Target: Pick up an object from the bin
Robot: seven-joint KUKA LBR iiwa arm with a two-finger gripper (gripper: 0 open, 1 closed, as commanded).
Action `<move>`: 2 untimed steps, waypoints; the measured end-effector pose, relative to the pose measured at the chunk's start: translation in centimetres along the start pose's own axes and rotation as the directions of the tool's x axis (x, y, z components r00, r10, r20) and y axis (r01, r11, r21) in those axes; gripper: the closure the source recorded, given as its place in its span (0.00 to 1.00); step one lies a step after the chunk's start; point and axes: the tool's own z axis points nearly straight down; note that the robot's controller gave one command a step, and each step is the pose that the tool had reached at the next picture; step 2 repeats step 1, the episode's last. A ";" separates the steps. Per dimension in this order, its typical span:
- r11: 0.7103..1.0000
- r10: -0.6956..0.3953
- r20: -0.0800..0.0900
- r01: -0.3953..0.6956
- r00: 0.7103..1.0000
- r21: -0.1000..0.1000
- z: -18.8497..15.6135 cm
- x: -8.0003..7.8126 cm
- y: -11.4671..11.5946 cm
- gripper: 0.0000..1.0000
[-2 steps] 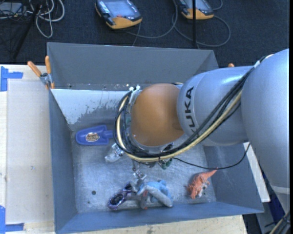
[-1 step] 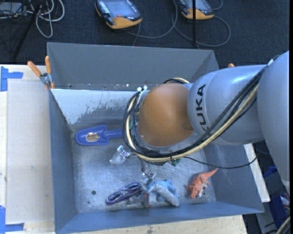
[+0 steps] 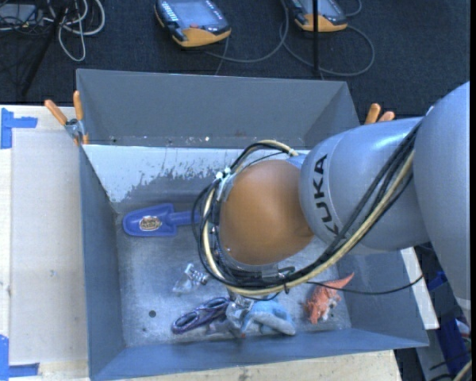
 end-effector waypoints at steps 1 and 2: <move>0.969 -0.248 -0.001 0.248 0.969 0.000 2.9 -0.3 2.7 1.00; 0.969 -0.248 -0.001 0.248 0.969 0.000 2.9 -0.3 2.7 1.00</move>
Offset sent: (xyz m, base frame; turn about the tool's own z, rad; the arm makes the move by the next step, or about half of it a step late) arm 0.0000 0.0000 0.0000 0.0000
